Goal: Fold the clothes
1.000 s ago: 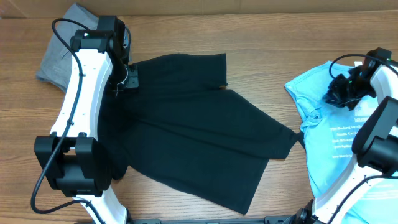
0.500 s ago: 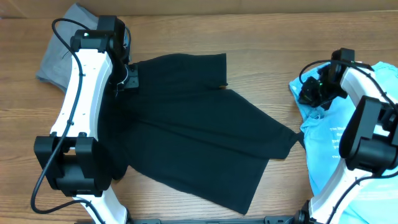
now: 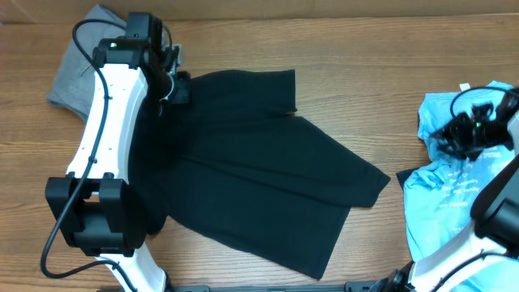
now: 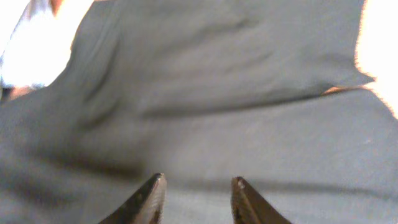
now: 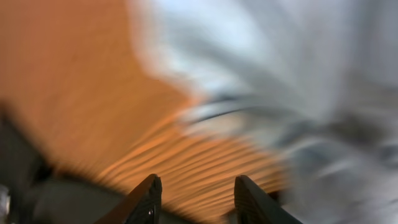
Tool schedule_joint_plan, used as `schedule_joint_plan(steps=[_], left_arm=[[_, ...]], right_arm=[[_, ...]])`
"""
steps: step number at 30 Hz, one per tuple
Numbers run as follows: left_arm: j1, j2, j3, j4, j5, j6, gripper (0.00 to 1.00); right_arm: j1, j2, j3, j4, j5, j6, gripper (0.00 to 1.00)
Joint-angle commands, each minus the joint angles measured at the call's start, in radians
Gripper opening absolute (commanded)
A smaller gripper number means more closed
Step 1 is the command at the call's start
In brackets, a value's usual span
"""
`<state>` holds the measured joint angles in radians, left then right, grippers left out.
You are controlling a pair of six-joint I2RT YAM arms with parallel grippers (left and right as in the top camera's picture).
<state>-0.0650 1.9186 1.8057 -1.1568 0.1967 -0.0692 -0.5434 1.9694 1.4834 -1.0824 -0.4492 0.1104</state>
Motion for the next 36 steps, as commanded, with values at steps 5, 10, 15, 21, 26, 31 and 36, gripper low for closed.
schedule_joint_plan(steps=[5,10,15,21,26,31,36], left_arm=[[-0.171,0.079,0.019,0.198,-0.034,0.152,0.39],[-0.224,0.220,0.019,0.338,-0.060,0.193,0.11],[-0.231,0.343,0.019,0.435,-0.058,0.193,0.04],[-0.224,0.448,0.019,0.486,-0.061,0.241,0.04],[-0.190,0.516,0.019,0.550,-0.181,0.160,0.04],[-0.082,0.524,0.045,0.612,-0.346,-0.108,0.04],[0.018,0.521,0.163,0.554,-0.046,-0.084,0.04]], right_arm=[[0.170,-0.204,0.029,-0.051,-0.104,-0.048,0.43],[0.235,-0.213,0.028,-0.138,-0.103,-0.036,0.42],[0.268,-0.213,0.028,-0.190,-0.096,-0.035,0.42],[0.300,-0.213,0.015,-0.222,0.043,-0.012,0.43],[0.338,-0.212,-0.021,-0.211,0.158,0.015,0.44],[0.358,-0.208,-0.132,-0.171,0.306,0.135,0.47],[0.358,-0.206,-0.298,-0.014,0.278,0.154,0.54]])
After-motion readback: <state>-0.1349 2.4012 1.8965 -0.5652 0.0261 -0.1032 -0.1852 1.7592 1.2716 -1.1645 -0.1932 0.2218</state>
